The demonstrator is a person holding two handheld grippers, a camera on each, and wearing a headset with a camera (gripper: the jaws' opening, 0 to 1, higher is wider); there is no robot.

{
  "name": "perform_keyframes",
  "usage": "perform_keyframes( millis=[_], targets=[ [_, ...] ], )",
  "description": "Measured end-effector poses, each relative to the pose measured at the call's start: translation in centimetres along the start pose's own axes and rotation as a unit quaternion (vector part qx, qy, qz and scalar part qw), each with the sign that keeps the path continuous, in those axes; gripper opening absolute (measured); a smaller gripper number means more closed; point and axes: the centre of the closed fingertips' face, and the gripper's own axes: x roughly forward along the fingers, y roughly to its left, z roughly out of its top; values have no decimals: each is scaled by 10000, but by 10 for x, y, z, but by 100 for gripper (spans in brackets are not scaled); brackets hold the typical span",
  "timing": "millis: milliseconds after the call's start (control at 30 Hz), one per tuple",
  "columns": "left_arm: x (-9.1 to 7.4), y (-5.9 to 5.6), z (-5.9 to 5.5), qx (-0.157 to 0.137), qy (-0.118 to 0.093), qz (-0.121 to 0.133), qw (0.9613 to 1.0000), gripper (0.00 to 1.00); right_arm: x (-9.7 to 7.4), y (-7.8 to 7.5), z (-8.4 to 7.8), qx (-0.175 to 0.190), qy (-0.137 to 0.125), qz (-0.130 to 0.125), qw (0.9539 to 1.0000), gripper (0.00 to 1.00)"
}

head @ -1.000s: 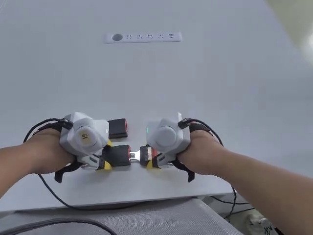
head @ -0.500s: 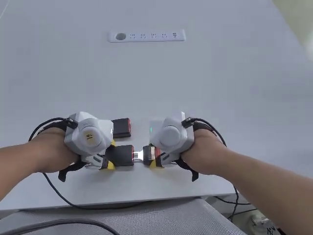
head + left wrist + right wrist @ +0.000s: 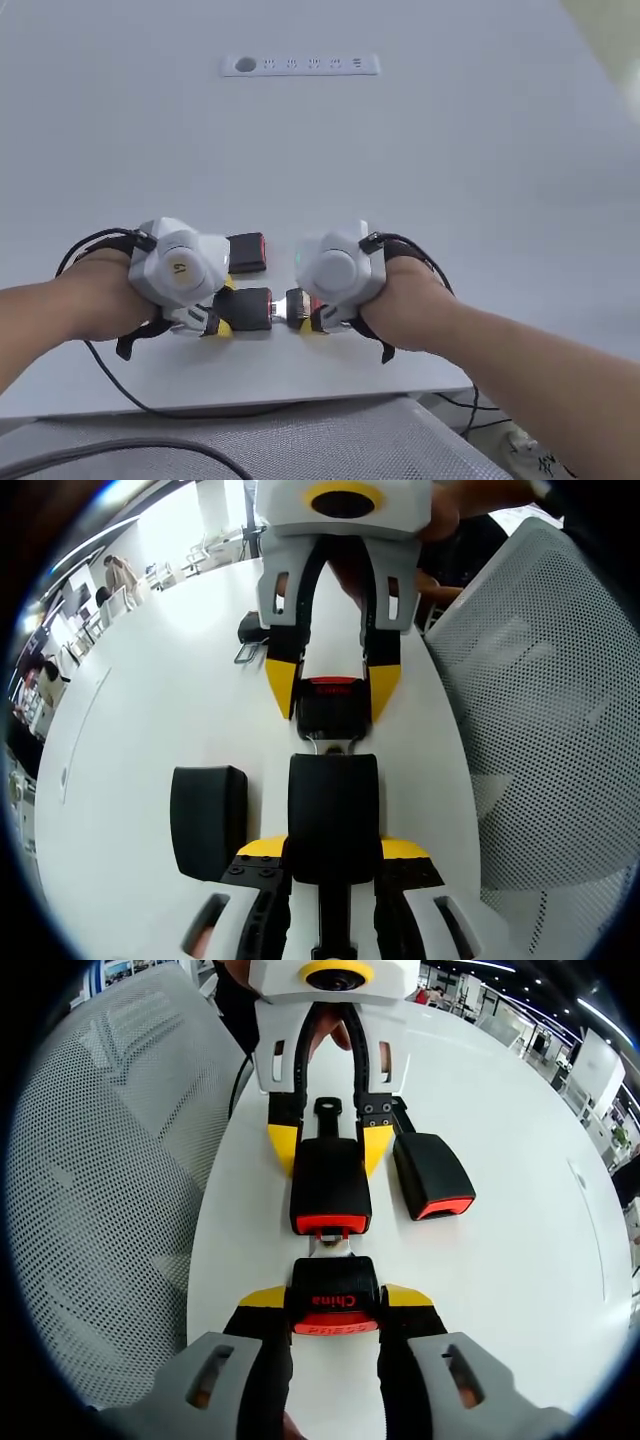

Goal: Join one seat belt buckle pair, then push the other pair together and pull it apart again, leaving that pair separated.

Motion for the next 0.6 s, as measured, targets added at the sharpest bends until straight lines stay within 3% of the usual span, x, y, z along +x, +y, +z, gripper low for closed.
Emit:
perform_keyframes(
  millis=[533, 567, 600],
  targets=[
    [-3, -3, 5, 15, -72, 28, 10000, 31, 5, 0, 10, 23, -68, -1, 10000, 30],
    [-4, -2, 2, 36, 6, 60, 10000, 31, 2, -3, 2, 129, 143, -111, 9998, 30],
    [-3, -3, 4, 6, -60, 41, 10000, 31, 6, -4, 8, 45, -30, -47, 10000, 30]
  ],
)
